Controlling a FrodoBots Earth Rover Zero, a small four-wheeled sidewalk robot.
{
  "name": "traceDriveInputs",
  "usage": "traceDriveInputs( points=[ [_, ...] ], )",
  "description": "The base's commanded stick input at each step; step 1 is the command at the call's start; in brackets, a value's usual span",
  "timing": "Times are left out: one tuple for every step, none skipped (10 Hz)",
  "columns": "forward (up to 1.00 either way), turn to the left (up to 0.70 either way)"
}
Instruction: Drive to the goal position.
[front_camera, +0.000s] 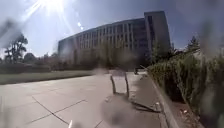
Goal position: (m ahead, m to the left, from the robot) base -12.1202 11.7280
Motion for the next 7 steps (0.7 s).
traceDriveInputs(
  points=[
    [0.05,0.00],
    [0.05,0.00],
    [0.05,0.00],
    [0.05,0.00],
    [0.05,0.00],
    [0.05,0.00],
    [0.05,0.00]
  ],
)
